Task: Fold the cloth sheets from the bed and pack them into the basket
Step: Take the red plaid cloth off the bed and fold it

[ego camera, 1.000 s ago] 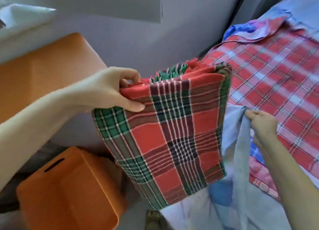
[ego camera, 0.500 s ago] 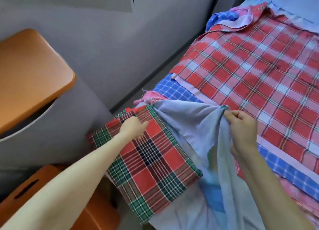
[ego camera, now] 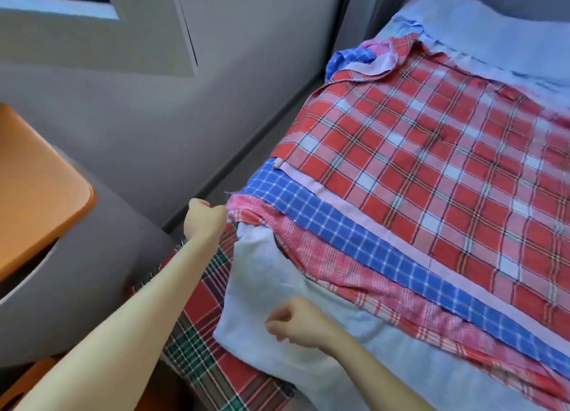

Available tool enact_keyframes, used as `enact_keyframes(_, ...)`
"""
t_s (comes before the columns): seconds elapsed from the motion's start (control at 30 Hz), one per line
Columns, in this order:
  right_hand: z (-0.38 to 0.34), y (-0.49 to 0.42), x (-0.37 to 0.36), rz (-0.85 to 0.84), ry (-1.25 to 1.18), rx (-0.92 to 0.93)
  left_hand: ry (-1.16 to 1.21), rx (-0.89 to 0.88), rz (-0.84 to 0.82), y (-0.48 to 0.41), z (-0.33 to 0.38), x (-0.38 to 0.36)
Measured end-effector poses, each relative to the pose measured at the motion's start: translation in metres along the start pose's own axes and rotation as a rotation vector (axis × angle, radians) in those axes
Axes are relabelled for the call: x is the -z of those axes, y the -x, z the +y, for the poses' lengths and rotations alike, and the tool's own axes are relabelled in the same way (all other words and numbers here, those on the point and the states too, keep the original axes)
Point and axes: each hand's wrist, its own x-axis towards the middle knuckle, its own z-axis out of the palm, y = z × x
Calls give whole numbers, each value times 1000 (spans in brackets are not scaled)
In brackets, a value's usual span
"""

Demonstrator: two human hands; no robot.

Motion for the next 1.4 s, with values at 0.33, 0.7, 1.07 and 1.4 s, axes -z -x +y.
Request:
enact_keyframes(0.33,79,-57,144,674,266,-335,-198,-291,-183,-34,60,-93)
enact_keyframes(0.7,168,-140,248,393,633,-545,627,333,-387,-109,116,-218)
enact_keyframes(1.07,179,-139,255,317,541,-467,791,421,-359,-122,229,-226)
enact_keyframes(1.4,130,5,277,778,-615,-137,273,-964,-306,73,332,-165)
